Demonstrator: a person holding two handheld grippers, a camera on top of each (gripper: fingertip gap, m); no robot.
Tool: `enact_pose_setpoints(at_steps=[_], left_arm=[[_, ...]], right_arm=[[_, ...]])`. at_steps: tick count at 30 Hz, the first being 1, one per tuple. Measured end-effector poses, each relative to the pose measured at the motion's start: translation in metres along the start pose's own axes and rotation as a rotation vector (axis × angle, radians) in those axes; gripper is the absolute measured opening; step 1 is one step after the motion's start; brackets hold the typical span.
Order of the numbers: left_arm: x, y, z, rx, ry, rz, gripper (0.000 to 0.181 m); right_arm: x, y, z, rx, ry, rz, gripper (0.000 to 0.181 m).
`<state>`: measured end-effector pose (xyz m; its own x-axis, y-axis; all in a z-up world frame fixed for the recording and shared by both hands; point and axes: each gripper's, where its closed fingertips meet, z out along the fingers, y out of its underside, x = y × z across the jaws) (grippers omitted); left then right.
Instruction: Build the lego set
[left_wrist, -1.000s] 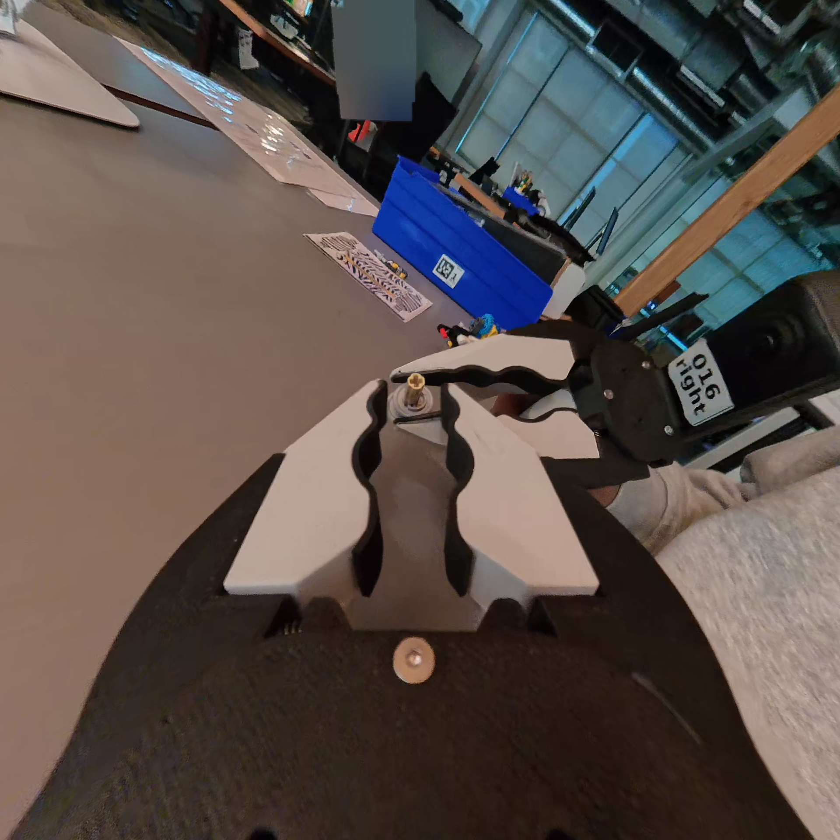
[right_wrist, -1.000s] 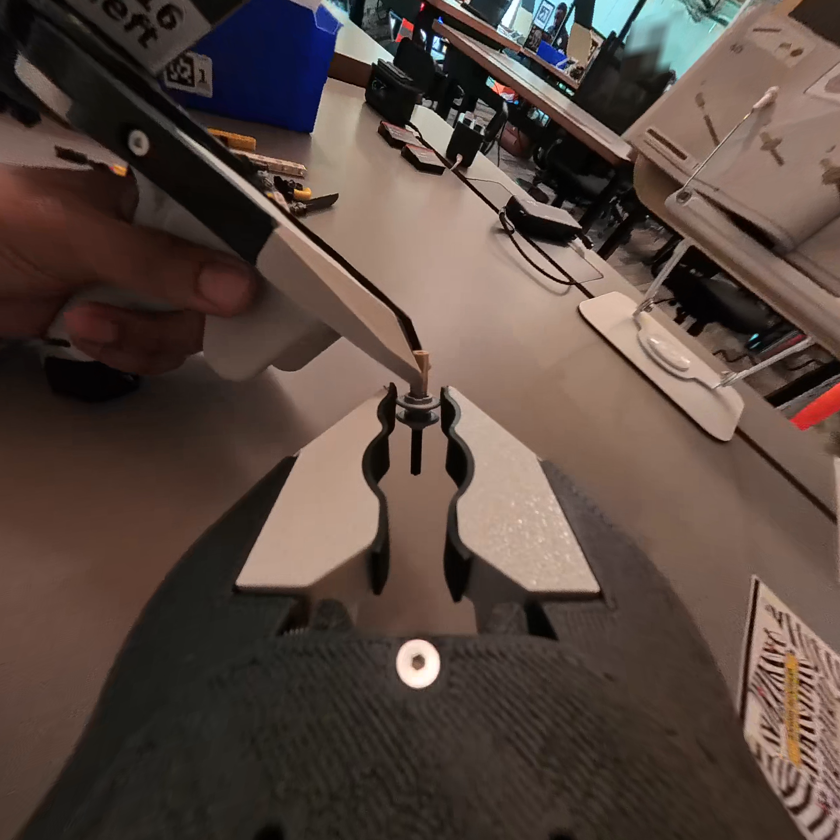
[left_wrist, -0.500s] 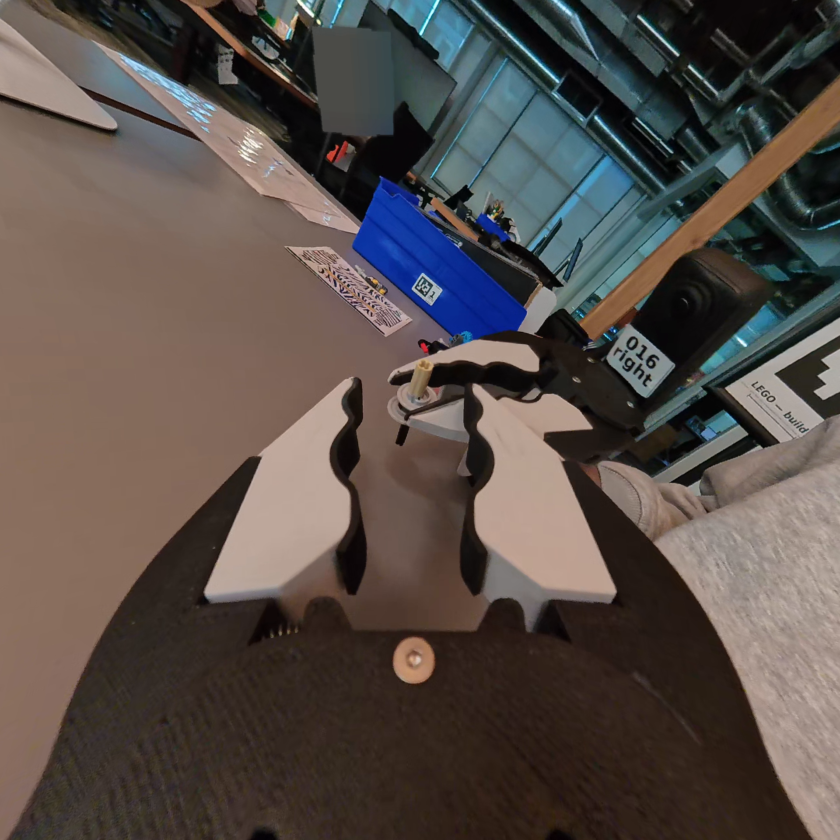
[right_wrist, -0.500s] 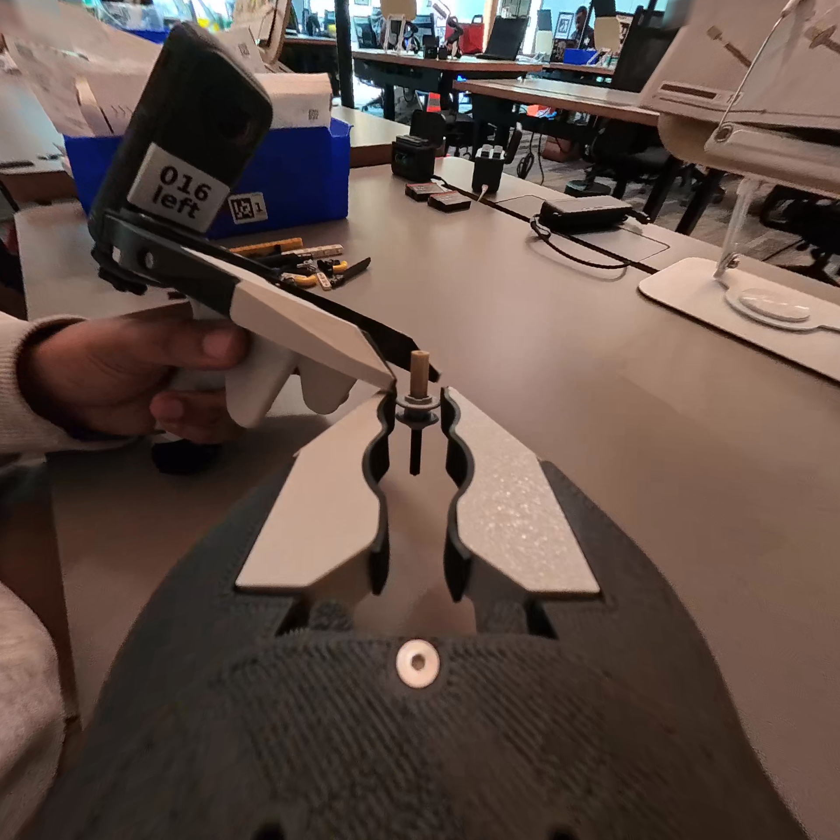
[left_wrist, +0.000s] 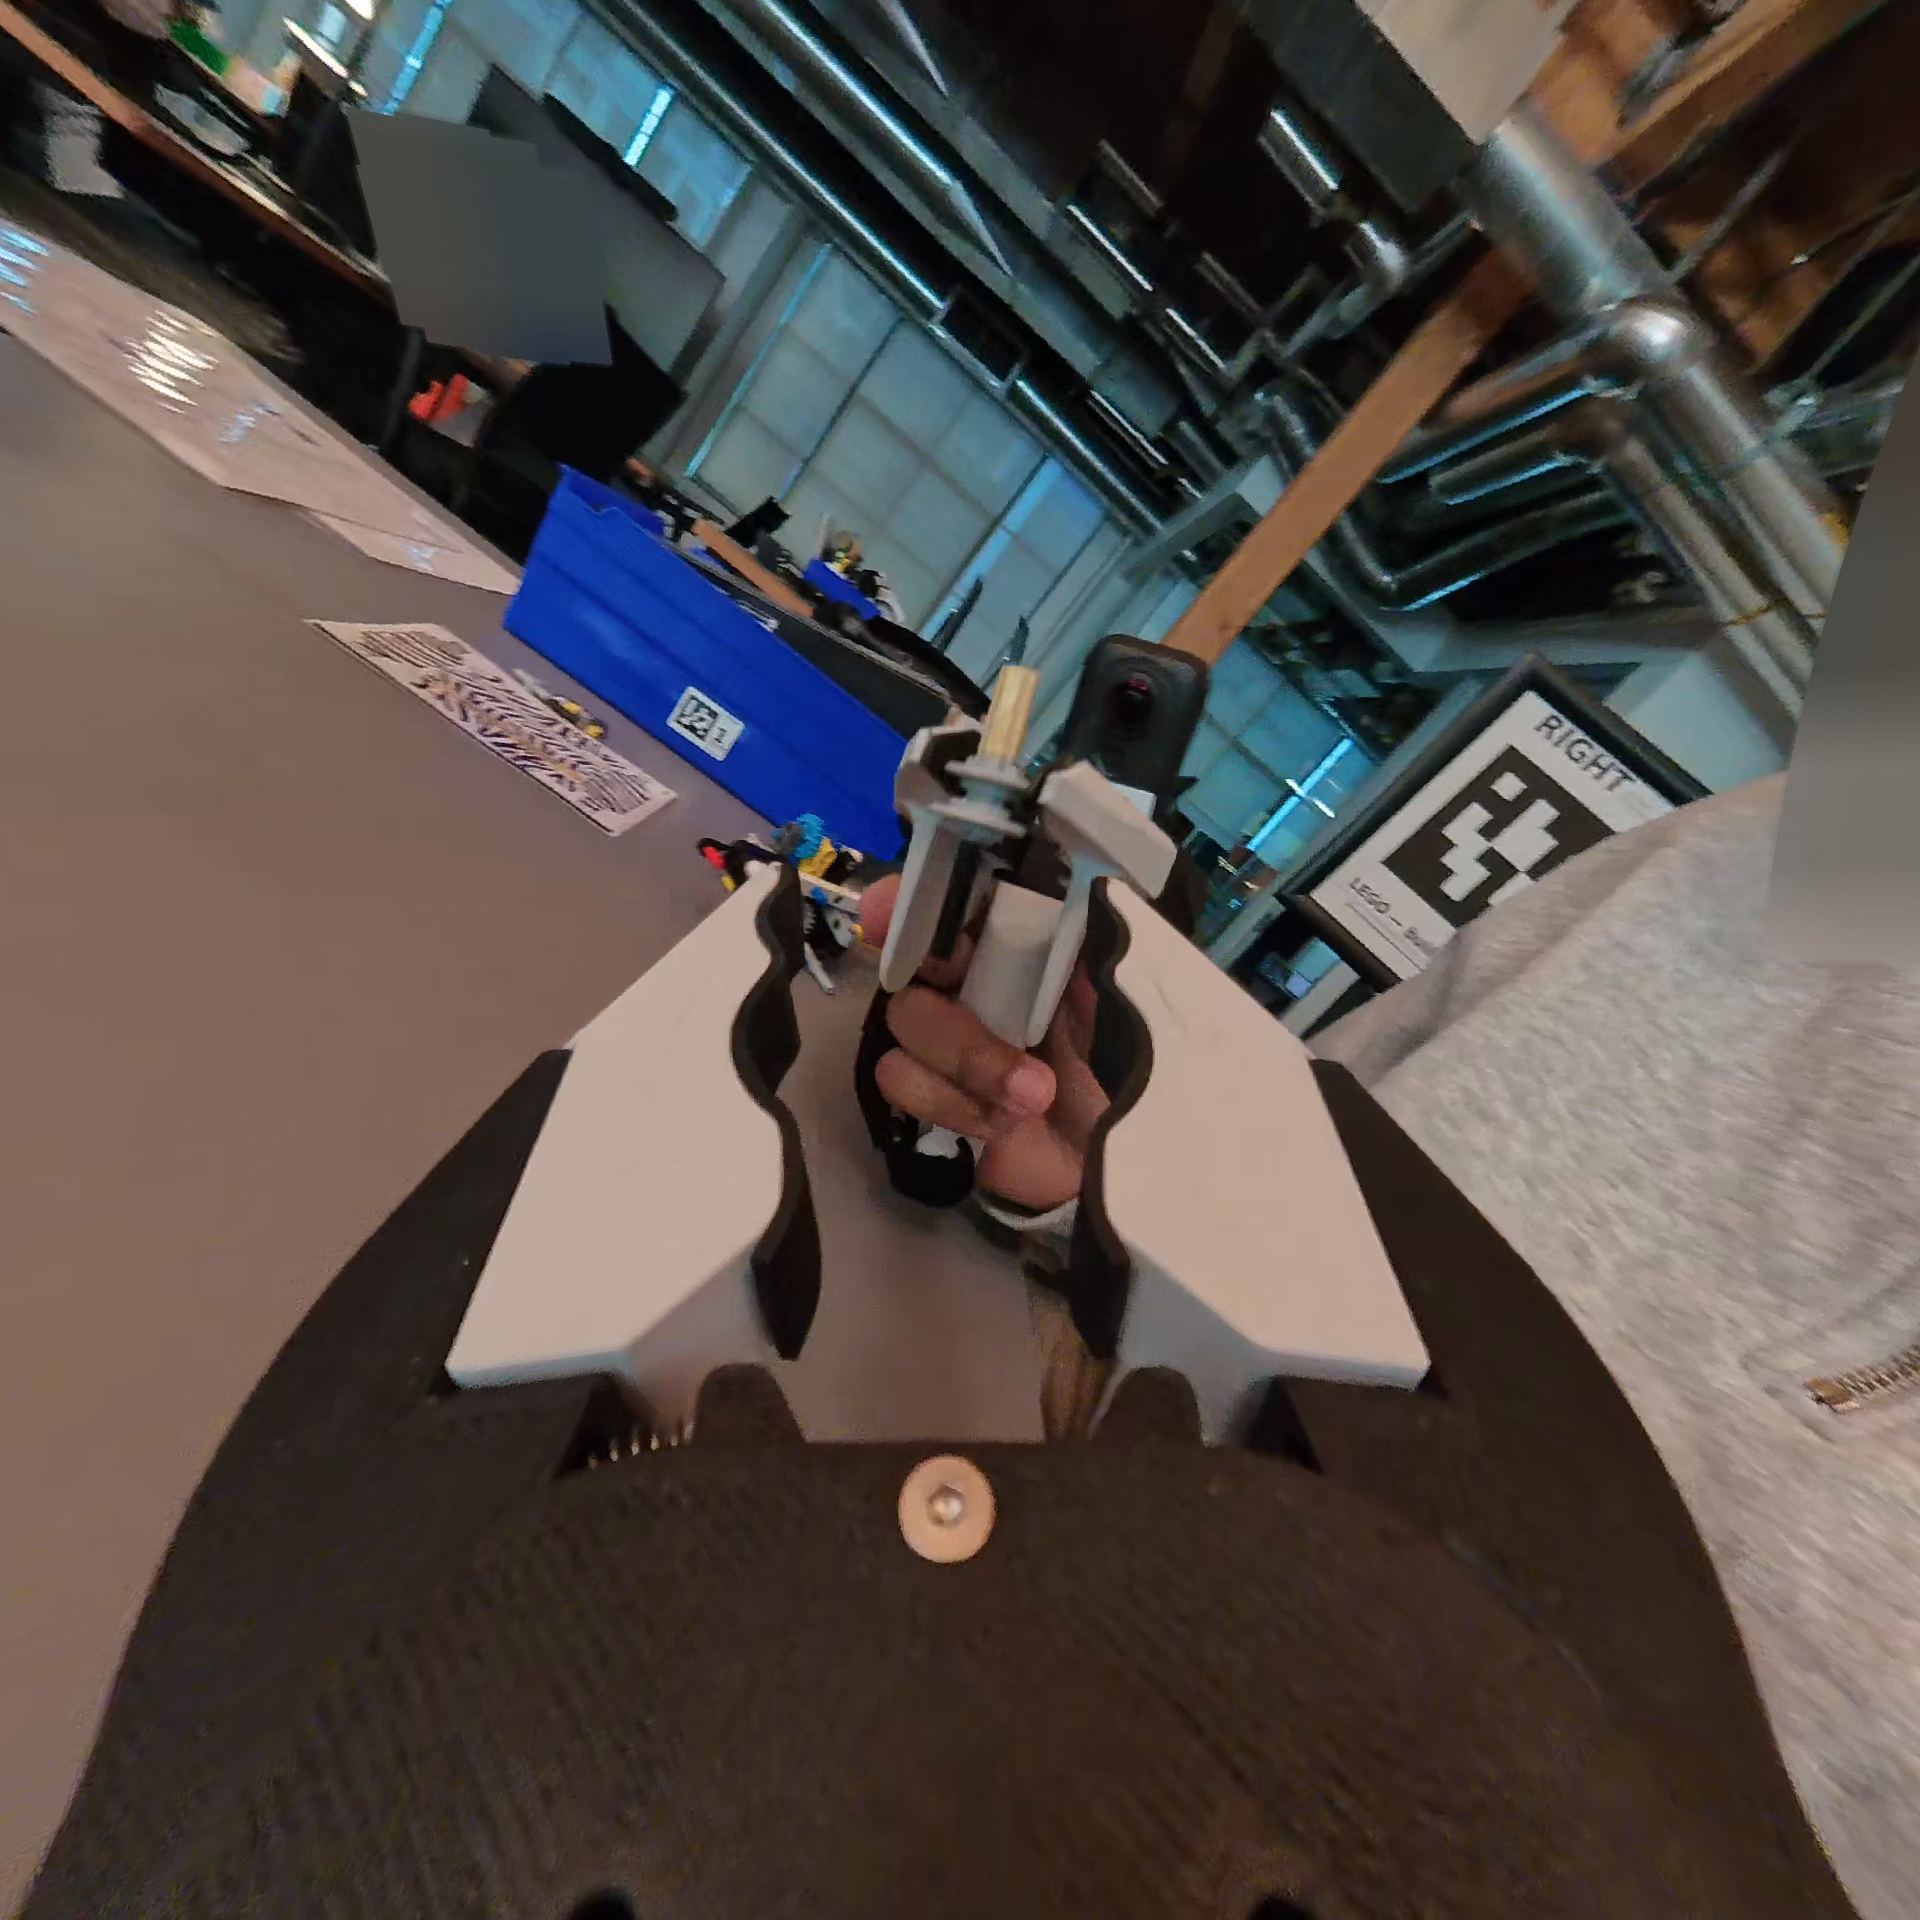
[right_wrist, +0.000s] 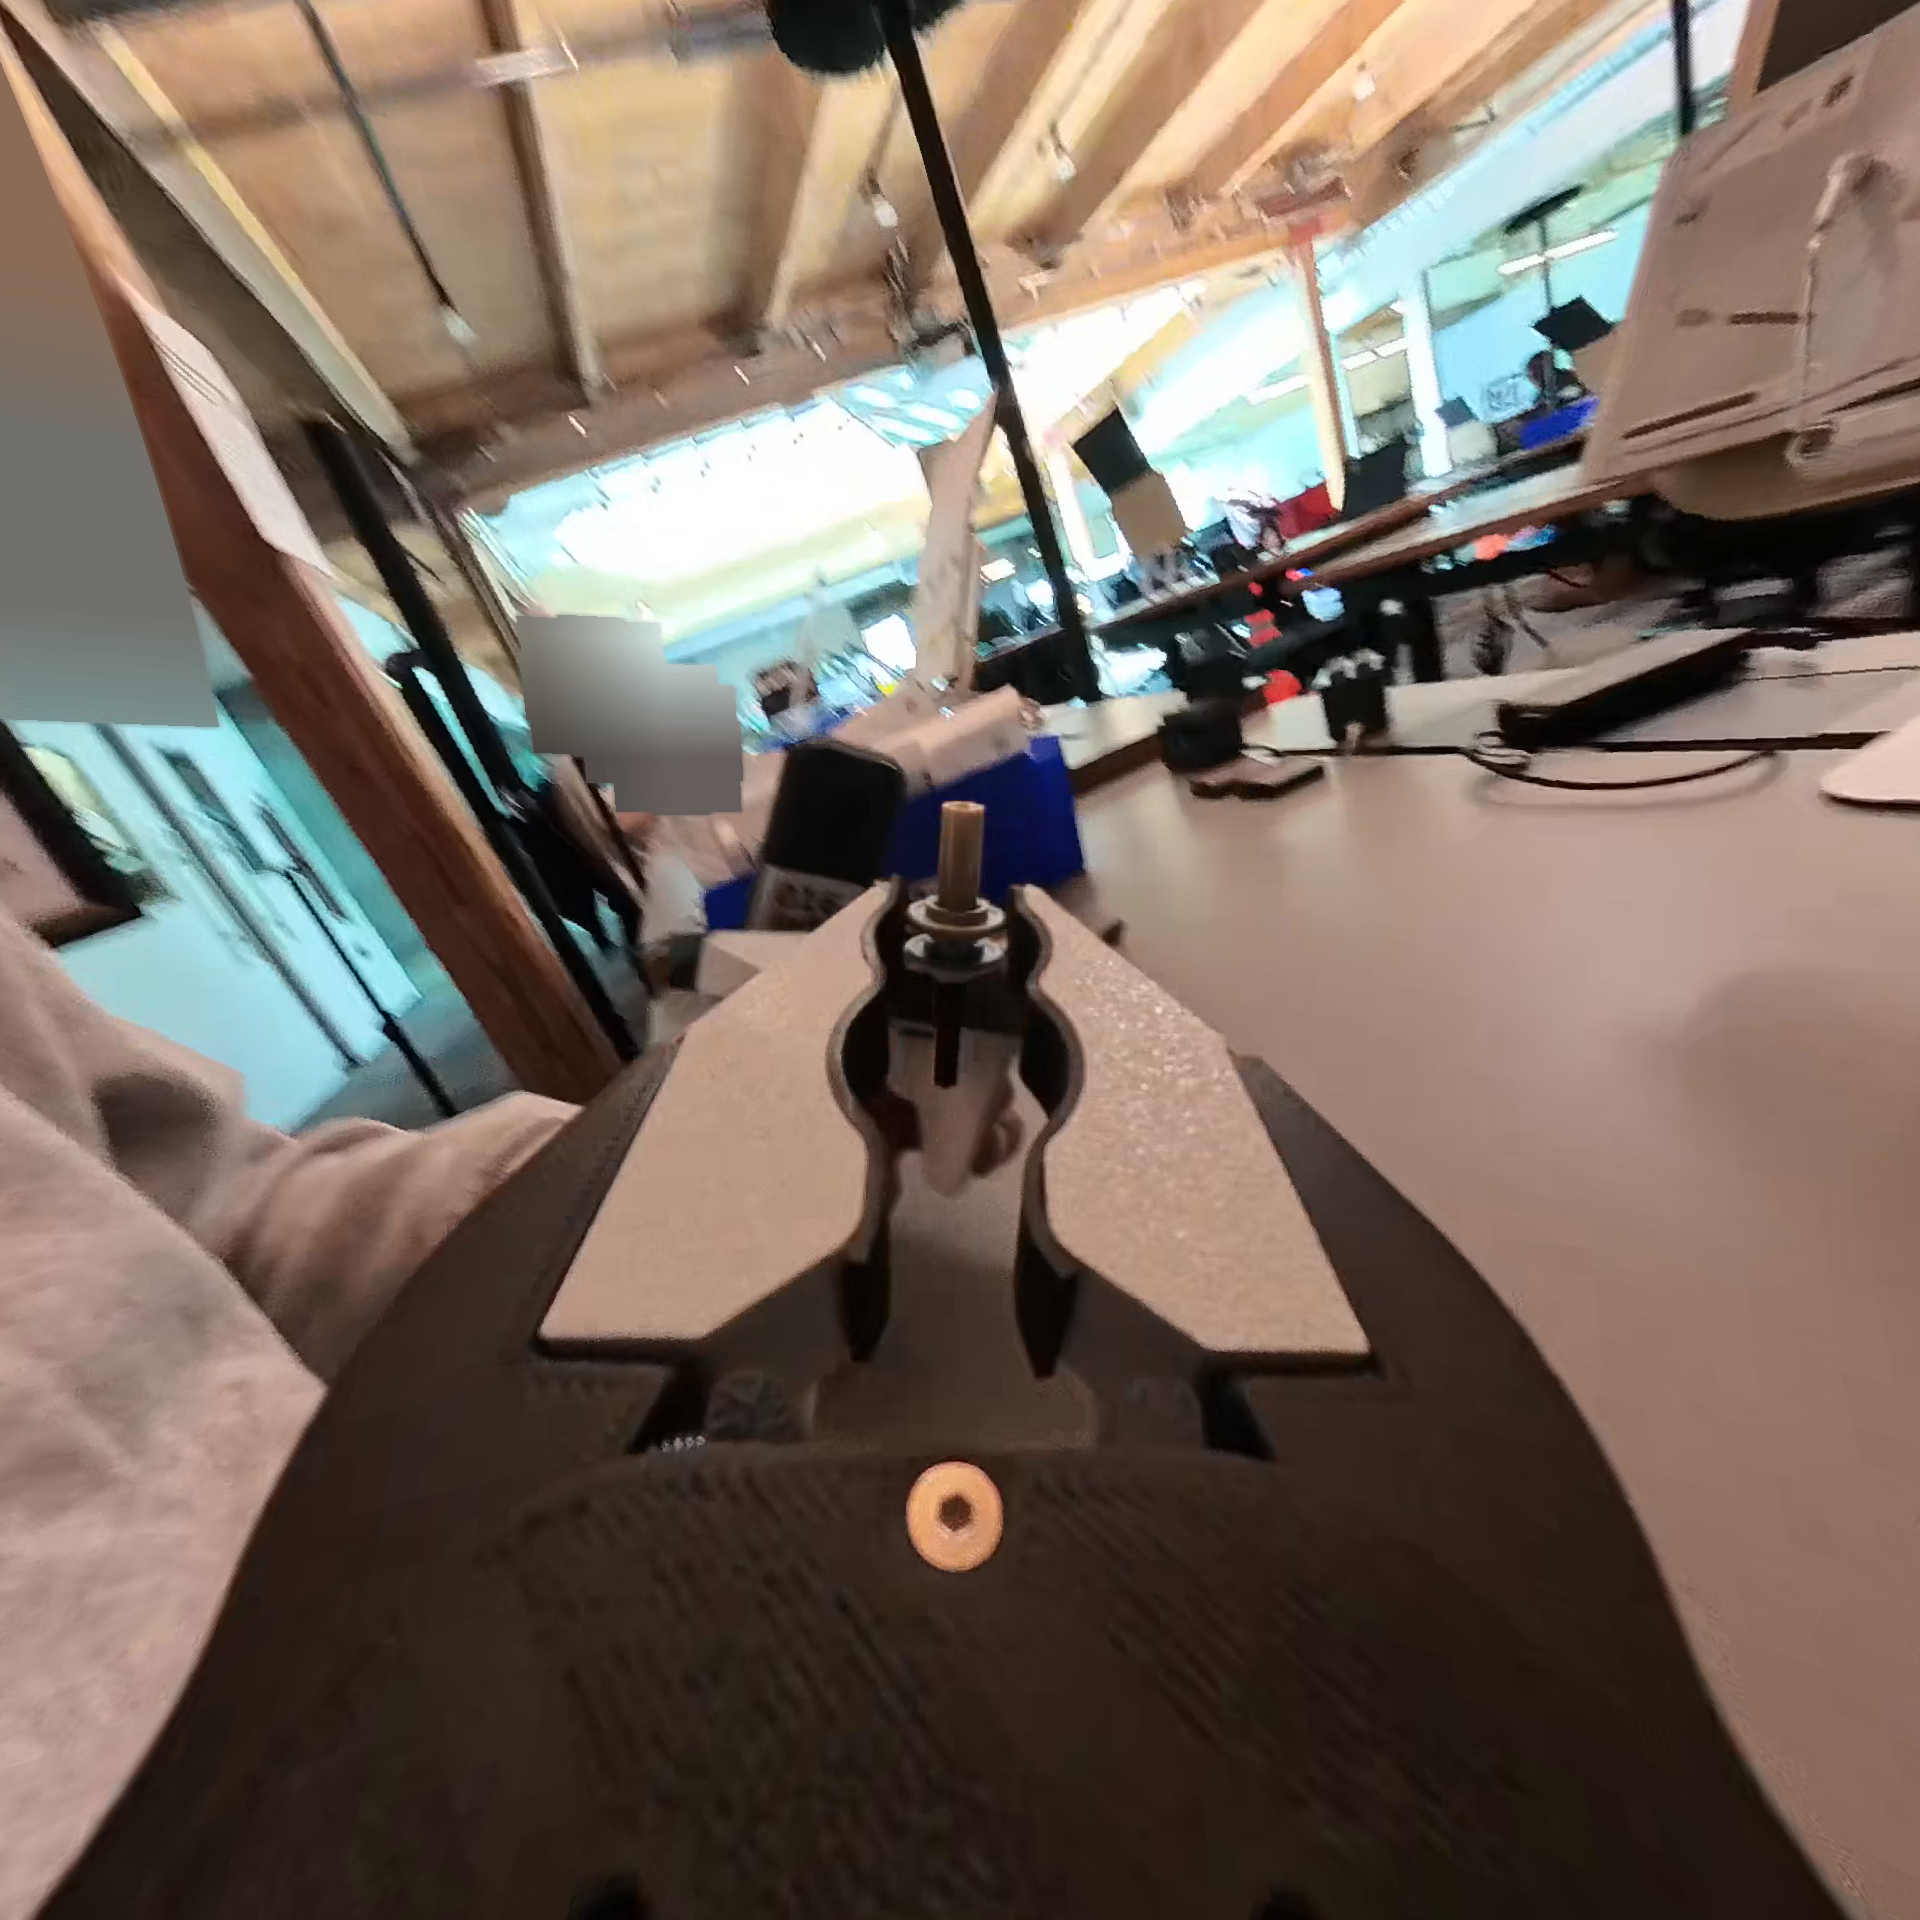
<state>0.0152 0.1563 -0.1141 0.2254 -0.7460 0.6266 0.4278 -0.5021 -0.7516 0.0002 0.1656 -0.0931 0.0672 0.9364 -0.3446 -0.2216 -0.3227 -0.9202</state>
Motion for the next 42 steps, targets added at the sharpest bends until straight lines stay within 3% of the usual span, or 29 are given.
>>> enact_pose_setpoints(at_steps=[1, 9, 13, 17, 21, 27, 42], left_arm=[[0.003, 0.001, 0.001, -0.004, 0.018, 0.004, 0.050], [0.018, -0.003, -0.002, 0.028, 0.078, 0.079, 0.009], [0.016, -0.007, -0.004, 0.049, 0.061, 0.089, 0.005], [0.015, -0.008, -0.005, 0.052, 0.062, 0.079, 0.005], [0.015, -0.004, -0.003, 0.035, 0.070, 0.052, 0.019], [0.014, -0.002, -0.001, 0.020, 0.049, 0.088, 0.009], [0.017, -0.002, -0.003, 0.009, 0.054, 0.133, 0.008]], right_arm=[[-0.004, -0.004, 0.000, 0.026, -0.034, 0.034, 0.017], [-0.014, -0.003, 0.002, 0.053, -0.142, 0.170, 0.017], [-0.012, -0.003, 0.002, 0.060, -0.145, 0.195, 0.017], [-0.011, -0.002, 0.002, 0.061, -0.150, 0.219, 0.018], [-0.012, 0.000, 0.003, 0.049, -0.162, 0.232, 0.017], [-0.015, 0.004, 0.006, 0.025, -0.153, 0.194, 0.017], [-0.018, 0.004, 0.006, 0.024, -0.181, 0.208, 0.017]])
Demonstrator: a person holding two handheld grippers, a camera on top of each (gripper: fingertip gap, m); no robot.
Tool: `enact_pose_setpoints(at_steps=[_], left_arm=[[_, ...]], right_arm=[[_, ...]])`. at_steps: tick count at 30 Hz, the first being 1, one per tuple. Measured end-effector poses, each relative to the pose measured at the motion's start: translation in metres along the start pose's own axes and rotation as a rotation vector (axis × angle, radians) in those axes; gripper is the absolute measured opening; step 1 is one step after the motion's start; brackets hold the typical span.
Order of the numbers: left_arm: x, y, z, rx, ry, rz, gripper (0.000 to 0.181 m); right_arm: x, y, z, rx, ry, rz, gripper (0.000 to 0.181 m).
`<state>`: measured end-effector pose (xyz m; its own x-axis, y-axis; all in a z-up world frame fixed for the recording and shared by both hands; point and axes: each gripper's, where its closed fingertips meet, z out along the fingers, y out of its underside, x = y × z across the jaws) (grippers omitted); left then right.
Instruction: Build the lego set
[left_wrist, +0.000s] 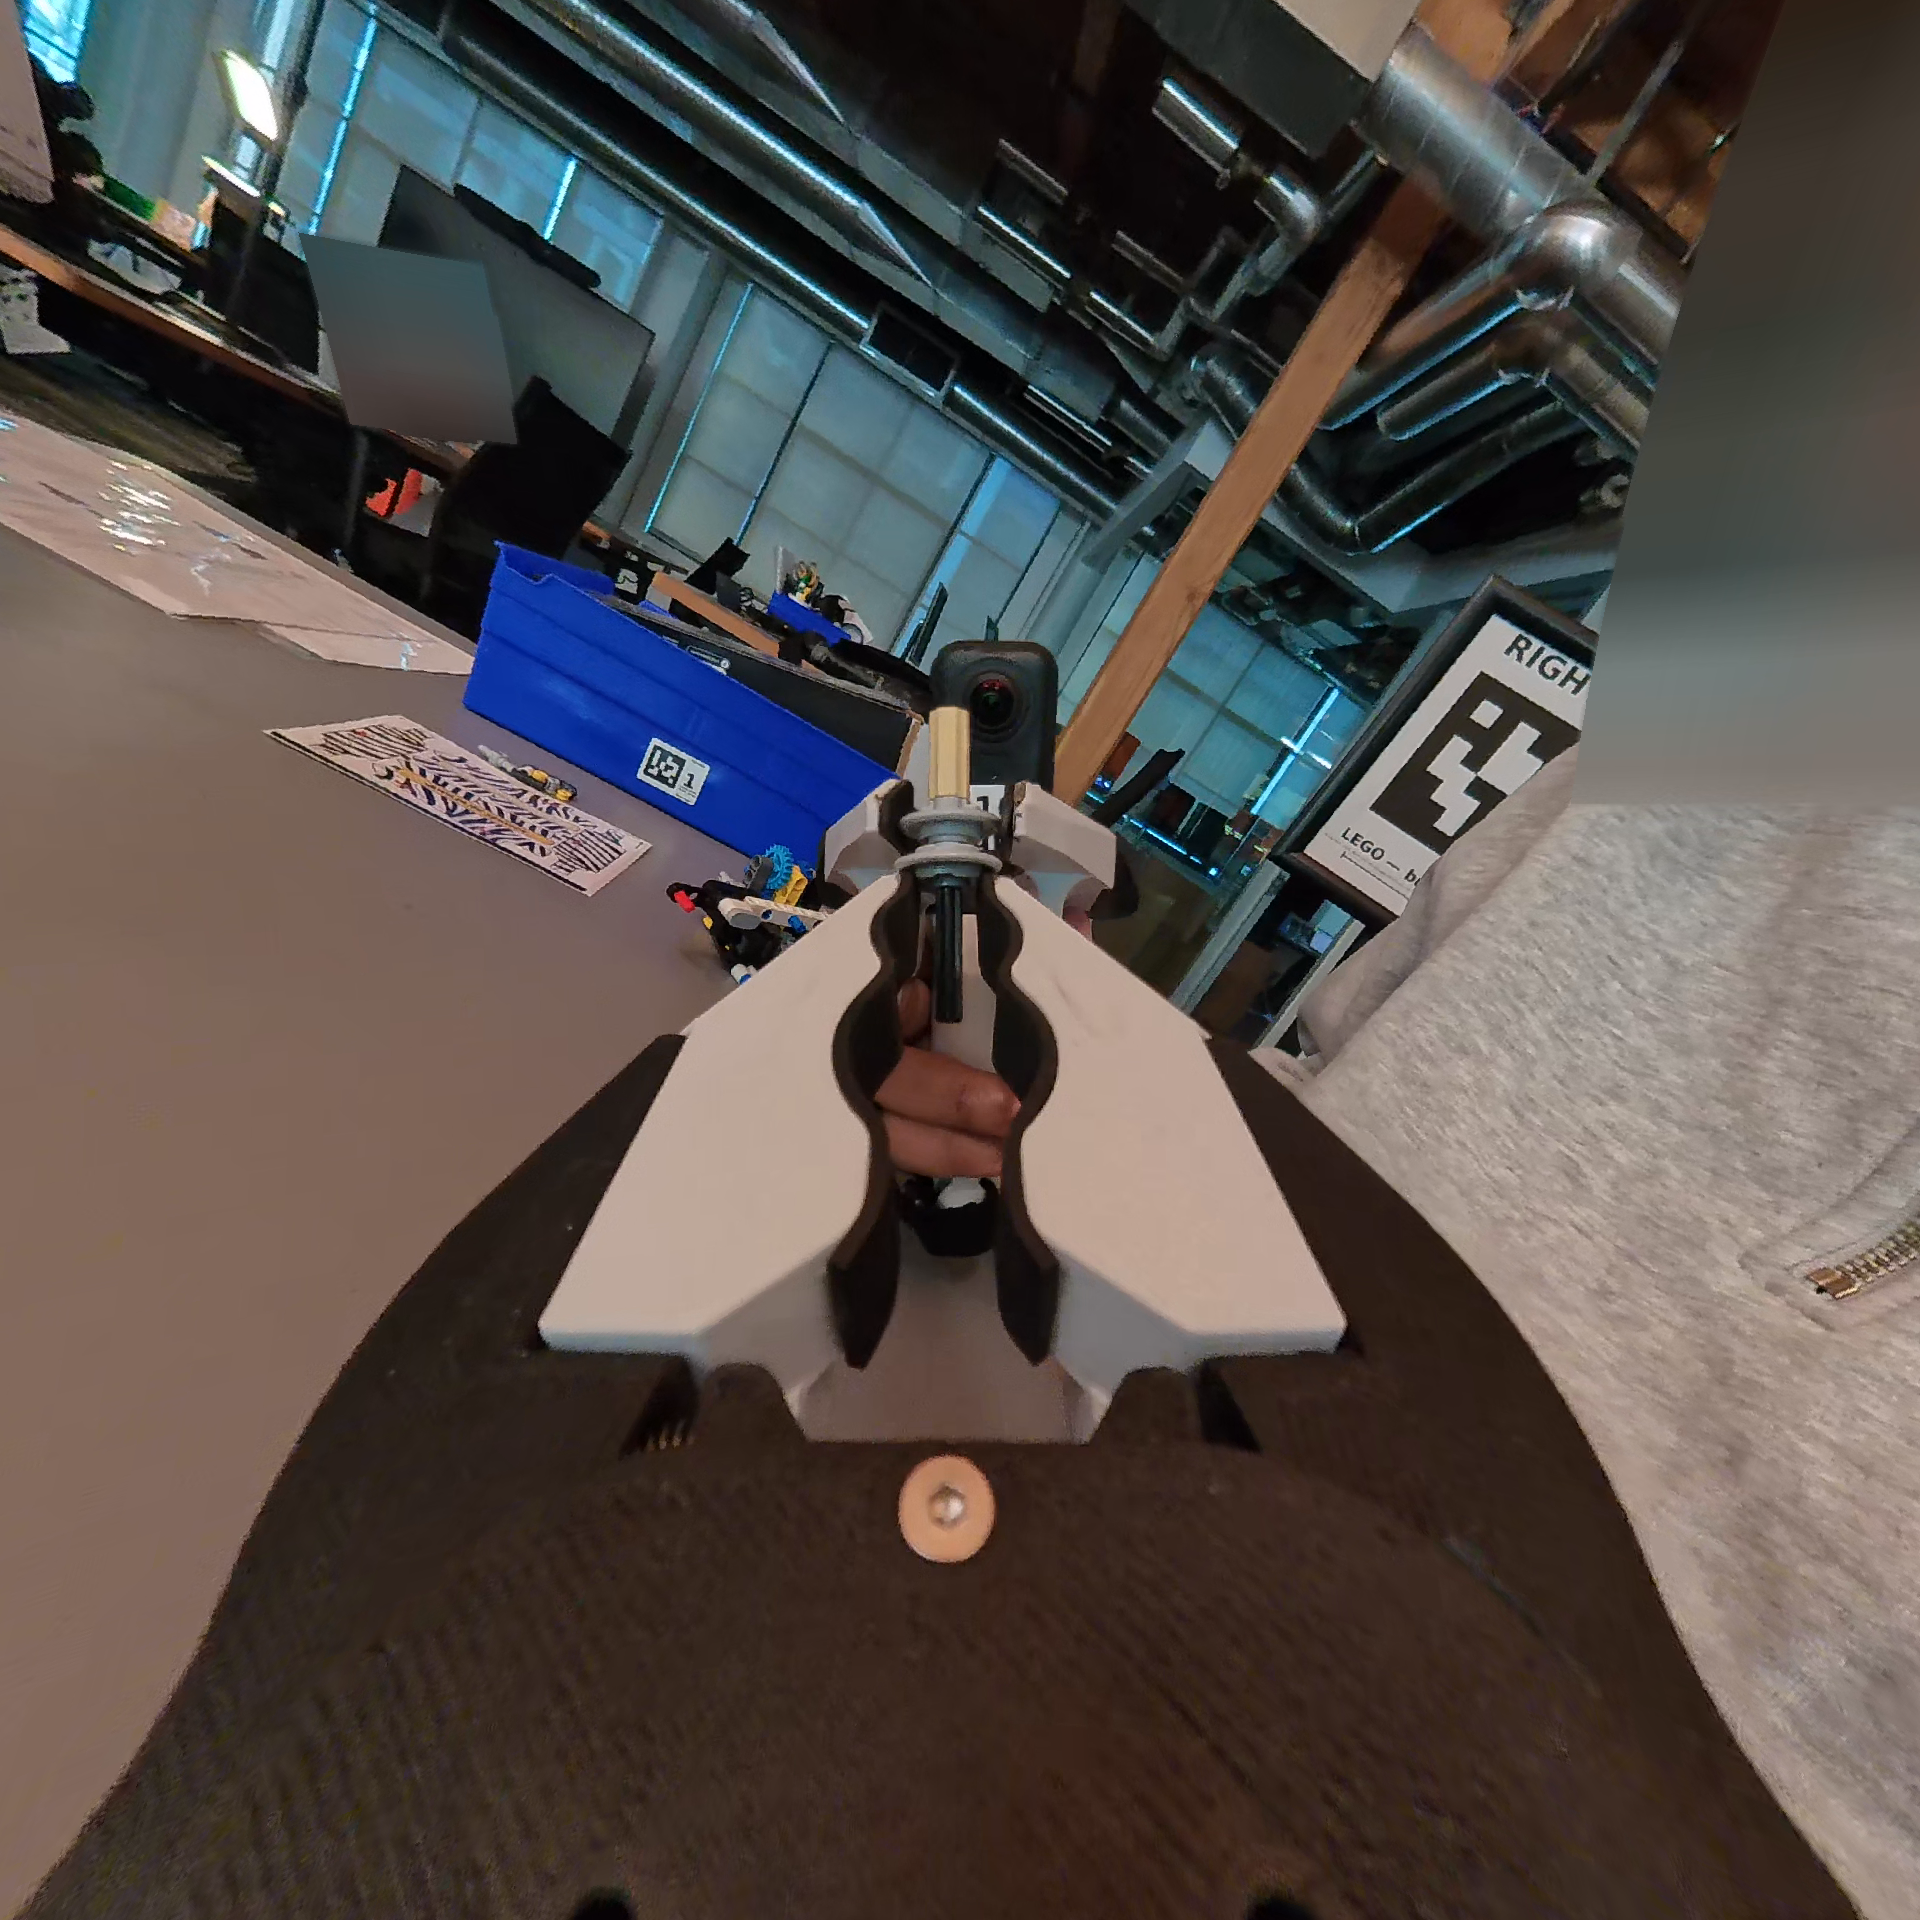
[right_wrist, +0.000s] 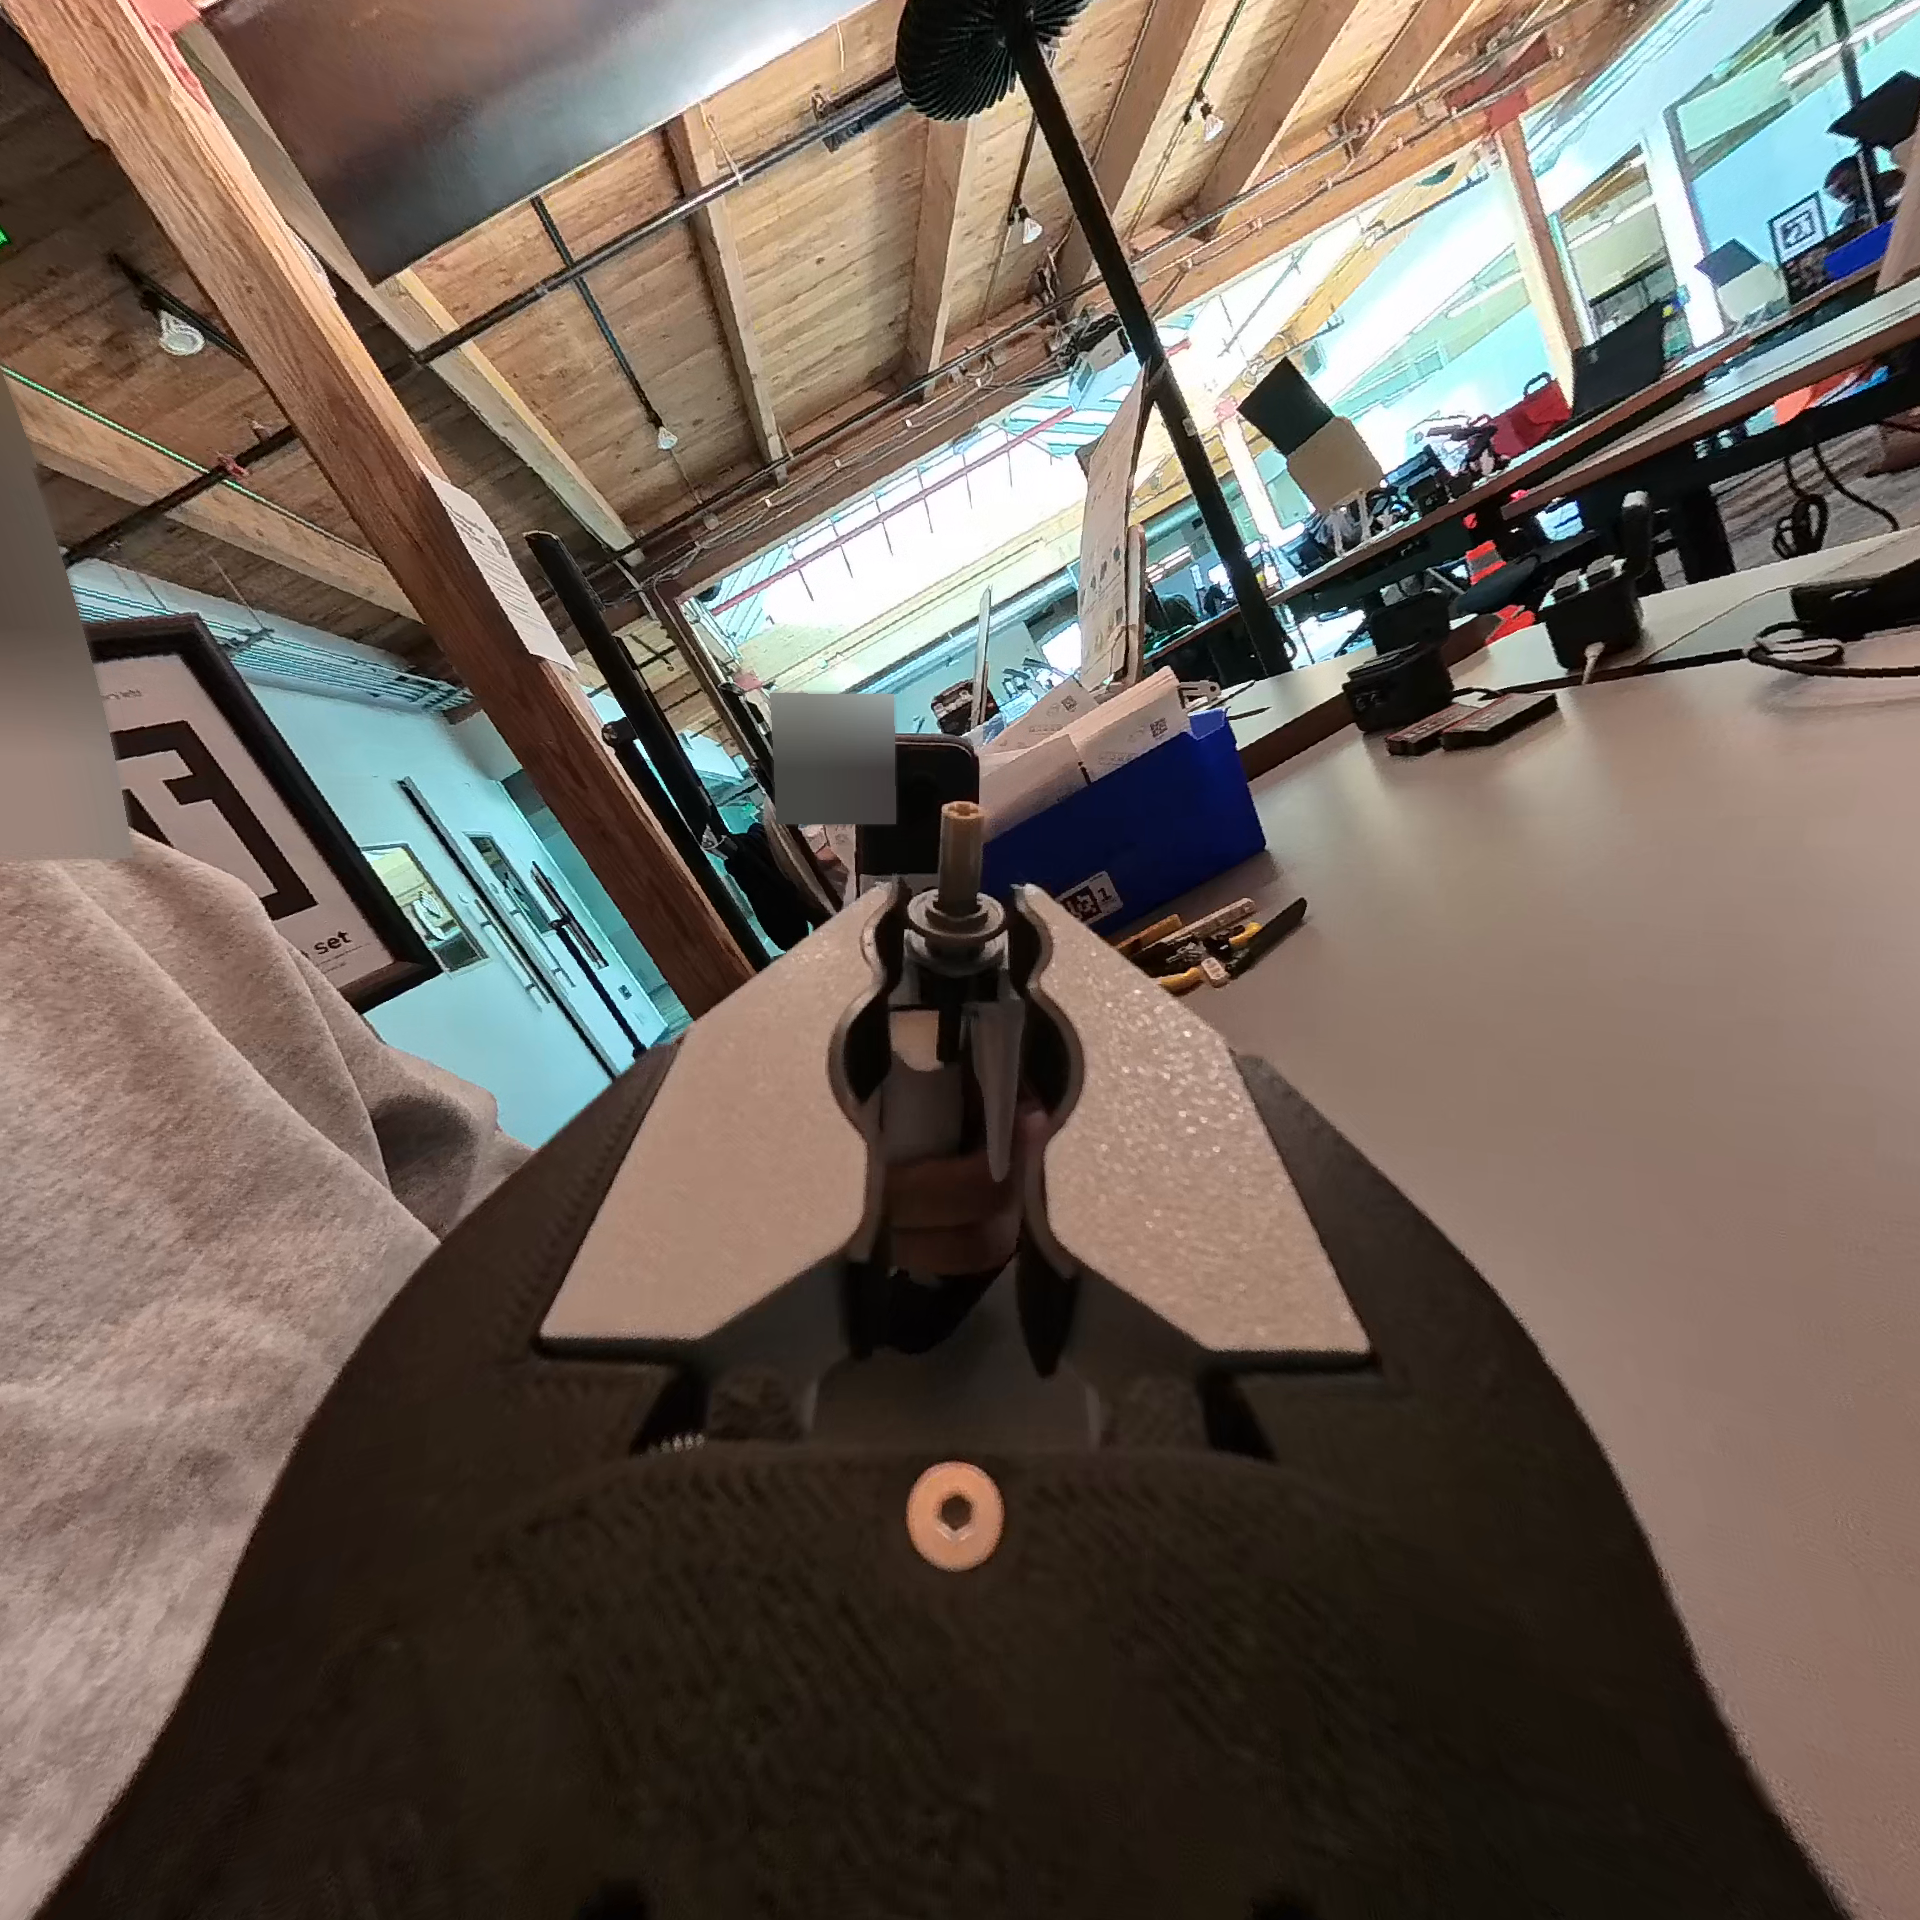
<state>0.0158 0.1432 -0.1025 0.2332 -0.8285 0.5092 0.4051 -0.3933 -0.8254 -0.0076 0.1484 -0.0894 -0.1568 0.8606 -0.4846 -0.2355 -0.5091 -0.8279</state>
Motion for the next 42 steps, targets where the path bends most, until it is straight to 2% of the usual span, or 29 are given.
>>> enact_pose_setpoints(at_steps=[15, 21, 25, 28, 31, 34, 36, 39, 42], left_arm=[[-0.006, -0.017, -0.012, 0.069, -0.028, 0.011, 0.007], [-0.008, -0.022, -0.016, 0.100, -0.040, 0.010, 0.008], [-0.015, -0.031, -0.023, 0.154, -0.063, -0.012, 0.007], [-0.020, -0.035, -0.027, 0.175, -0.085, -0.022, 0.007], [-0.022, -0.034, -0.028, 0.169, -0.103, -0.013, 0.007], [-0.023, -0.031, -0.027, 0.156, -0.109, -0.006, 0.007], [-0.024, -0.027, -0.024, 0.140, -0.111, -0.009, 0.007], [-0.027, -0.020, -0.019, 0.109, -0.124, -0.005, 0.008], [-0.031, -0.012, -0.016, 0.061, -0.152, 0.032, 0.008]], right_arm=[[0.005, 0.002, -0.001, -0.003, 0.000, 0.048, 0.012], [0.009, 0.009, 0.002, -0.023, 0.020, 0.076, 0.016], [0.019, 0.017, 0.003, -0.069, 0.096, 0.051, 0.020], [0.036, 0.019, -0.004, -0.130, 0.258, -0.032, 0.034], [0.049, 0.011, -0.030, -0.176, 0.453, -0.176, 0.047], [0.057, 0.005, -0.071, -0.290, 0.653, -0.362, 0.048], [0.062, -0.010, -0.103, -0.364, 0.792, -0.513, 0.047], [0.062, -0.051, -0.145, -0.284, 0.920, -0.603, 0.046], [0.065, -0.077, -0.183, -0.177, 0.944, -0.484, 0.048]])
